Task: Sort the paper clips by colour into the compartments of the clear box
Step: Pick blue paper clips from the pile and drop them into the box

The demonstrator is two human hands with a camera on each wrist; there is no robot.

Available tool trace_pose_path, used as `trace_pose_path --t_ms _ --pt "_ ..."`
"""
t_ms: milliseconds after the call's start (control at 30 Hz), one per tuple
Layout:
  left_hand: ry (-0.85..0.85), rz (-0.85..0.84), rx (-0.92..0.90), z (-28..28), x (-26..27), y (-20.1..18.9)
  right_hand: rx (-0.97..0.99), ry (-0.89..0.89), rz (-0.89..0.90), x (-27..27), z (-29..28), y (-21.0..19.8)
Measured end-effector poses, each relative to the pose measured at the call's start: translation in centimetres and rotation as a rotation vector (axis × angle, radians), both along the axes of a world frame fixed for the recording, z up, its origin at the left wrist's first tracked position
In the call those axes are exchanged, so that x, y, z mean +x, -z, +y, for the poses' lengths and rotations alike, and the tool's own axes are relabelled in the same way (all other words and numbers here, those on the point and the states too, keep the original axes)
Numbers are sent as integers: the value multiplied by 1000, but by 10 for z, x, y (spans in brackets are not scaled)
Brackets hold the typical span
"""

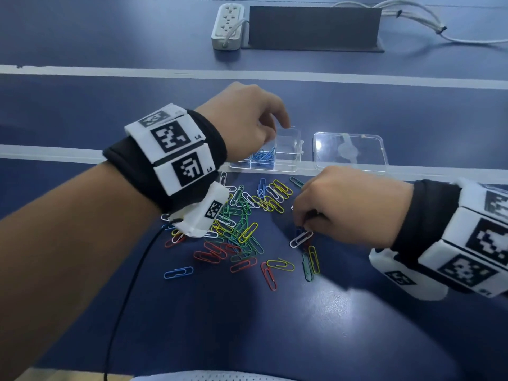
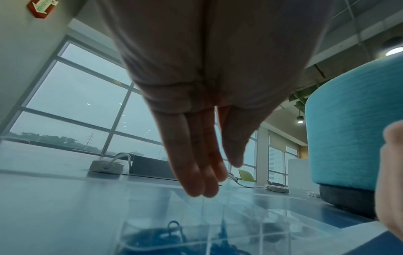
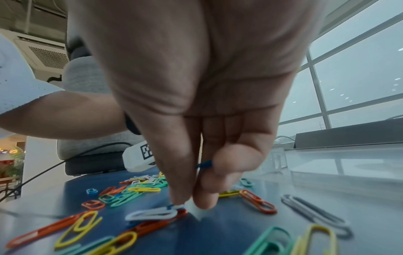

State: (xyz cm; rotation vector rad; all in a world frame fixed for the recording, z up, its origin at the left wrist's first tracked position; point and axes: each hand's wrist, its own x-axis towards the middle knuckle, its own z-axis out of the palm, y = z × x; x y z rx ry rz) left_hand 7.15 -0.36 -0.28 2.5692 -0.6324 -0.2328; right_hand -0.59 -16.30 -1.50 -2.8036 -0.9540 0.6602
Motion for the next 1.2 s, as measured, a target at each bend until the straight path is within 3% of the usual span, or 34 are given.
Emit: trace_pose_path --t_ms 133,333,600,767,1033,1200 --pt "41 -60 77 10 -8 -2 -1 -11 7 2 -3 0" --pt "190 -11 356 11 -19 7 1 -88 11 8 -1 0" --pt "246 6 446 11 -23 14 -17 -202 -5 7 -1 1" --pt "237 -48 505 10 -25 15 -46 -185 -4 7 -4 -1" --pt "287 -74 540 14 -28 15 129 2 -29 10 1 -17" --pt "195 -79 378 20 -29 14 198 251 -200 38 6 -20"
